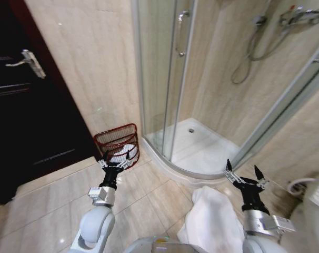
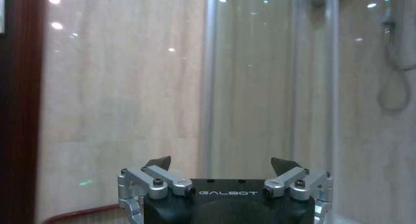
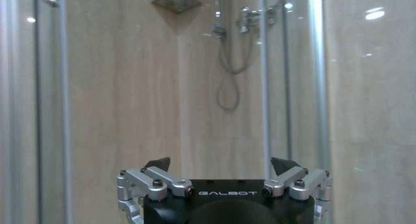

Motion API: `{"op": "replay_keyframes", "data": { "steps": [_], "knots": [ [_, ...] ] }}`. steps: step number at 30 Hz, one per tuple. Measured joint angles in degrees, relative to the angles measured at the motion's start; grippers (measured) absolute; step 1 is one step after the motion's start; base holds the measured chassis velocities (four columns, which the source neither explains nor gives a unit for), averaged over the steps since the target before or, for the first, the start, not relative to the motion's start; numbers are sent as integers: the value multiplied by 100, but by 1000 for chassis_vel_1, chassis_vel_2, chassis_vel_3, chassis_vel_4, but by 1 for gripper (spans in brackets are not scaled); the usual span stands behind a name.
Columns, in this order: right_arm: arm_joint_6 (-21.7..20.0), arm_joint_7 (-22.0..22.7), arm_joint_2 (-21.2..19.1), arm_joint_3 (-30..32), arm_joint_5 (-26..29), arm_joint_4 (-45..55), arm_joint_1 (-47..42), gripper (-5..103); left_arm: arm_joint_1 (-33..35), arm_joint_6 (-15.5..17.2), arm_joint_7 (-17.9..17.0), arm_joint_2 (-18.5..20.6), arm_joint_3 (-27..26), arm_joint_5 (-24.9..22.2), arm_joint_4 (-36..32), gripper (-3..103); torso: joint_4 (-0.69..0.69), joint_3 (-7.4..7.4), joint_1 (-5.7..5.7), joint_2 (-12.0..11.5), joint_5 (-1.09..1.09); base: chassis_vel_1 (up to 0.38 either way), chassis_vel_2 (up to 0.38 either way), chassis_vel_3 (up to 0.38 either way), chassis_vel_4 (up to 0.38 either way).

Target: Discard the used towel into the hamper.

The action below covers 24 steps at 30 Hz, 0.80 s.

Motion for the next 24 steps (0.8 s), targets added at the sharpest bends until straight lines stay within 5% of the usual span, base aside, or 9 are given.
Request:
{"op": "replay_keyframes", "data": {
  "steps": [24],
  "knots": [
    [90, -20, 0, 52, -71, -35, -107, 100, 13, -52, -149, -37, 117, -17, -20, 100, 0, 0, -1, 0, -1, -53, -59, 21, 21]
  ]
}}
